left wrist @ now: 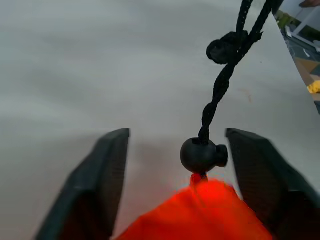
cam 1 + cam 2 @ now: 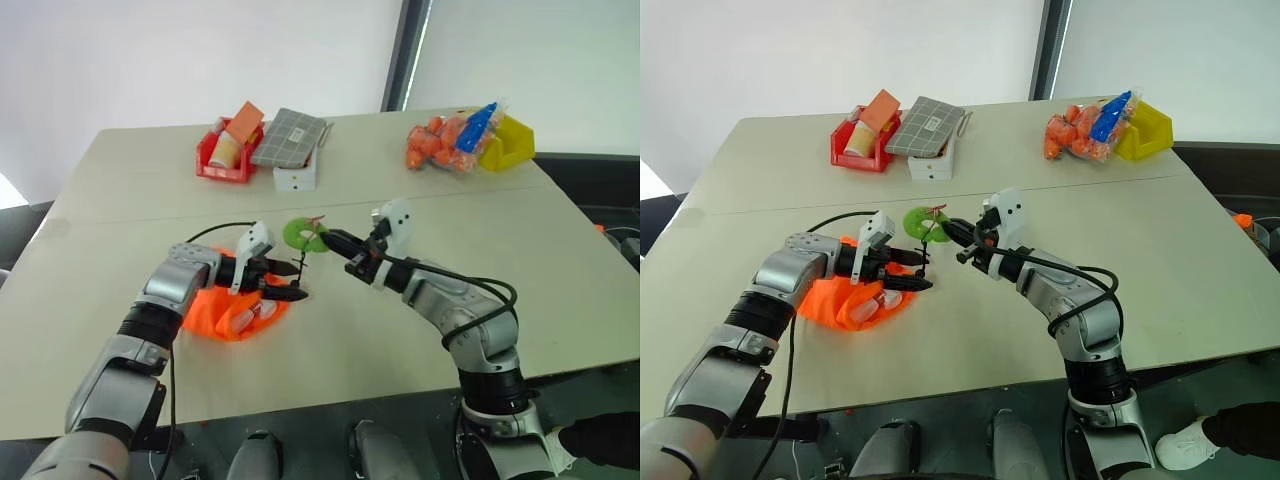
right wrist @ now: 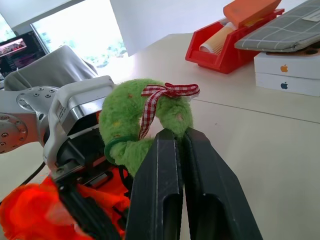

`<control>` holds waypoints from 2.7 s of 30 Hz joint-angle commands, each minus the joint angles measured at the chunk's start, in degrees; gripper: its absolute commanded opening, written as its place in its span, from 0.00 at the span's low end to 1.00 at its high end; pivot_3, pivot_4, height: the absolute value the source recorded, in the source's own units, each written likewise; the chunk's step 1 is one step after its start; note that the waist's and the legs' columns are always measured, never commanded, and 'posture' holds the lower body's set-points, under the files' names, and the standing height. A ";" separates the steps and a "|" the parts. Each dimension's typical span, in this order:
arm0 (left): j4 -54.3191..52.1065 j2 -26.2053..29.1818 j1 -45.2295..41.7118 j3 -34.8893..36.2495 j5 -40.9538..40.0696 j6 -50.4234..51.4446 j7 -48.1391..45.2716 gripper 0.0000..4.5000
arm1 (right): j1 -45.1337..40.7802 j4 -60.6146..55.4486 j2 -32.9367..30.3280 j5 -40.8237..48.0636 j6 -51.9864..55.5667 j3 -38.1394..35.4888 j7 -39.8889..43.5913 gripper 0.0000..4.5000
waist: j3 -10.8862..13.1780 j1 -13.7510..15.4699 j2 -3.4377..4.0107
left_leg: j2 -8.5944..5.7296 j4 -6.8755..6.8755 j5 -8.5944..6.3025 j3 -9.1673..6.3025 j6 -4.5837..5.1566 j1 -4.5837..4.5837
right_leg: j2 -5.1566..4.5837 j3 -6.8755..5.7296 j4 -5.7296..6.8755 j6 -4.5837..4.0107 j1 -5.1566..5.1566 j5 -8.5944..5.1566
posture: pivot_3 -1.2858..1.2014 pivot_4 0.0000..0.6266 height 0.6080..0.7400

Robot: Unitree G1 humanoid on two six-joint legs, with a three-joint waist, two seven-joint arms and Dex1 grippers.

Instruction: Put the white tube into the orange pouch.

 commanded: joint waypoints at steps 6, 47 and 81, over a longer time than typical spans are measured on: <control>-2.24 1.63 1.22 0.18 2.25 -1.77 -0.13 0.06 | -1.47 -1.16 -0.19 0.38 -1.81 -0.60 -0.43 0.00 | 0.00 0.00 0.00 | 0.00 0.00 0.00 -0.01 0.00 0.00 | 0.00 0.00 0.01 0.00 0.00 0.00 | 0.52 0.24 1.00; -22.05 10.41 18.99 3.62 -1.72 4.12 3.79 0.06 | -6.07 15.13 -1.16 -10.58 -13.32 -3.50 -14.81 0.00 | 0.00 -0.75 0.16 | 0.02 -0.02 -0.01 -0.01 0.03 0.11 | 0.02 0.03 0.11 -0.05 0.01 0.02 | 0.52 0.24 1.00; -15.58 9.62 12.56 12.24 -11.17 12.31 3.95 0.80 | -8.15 7.08 2.65 -6.85 -18.91 -5.25 -10.79 0.00 | 0.02 -0.10 0.12 | 0.00 0.01 0.00 -0.06 0.03 0.07 | 0.02 0.02 0.19 0.00 0.01 -0.01 | 0.52 0.24 1.00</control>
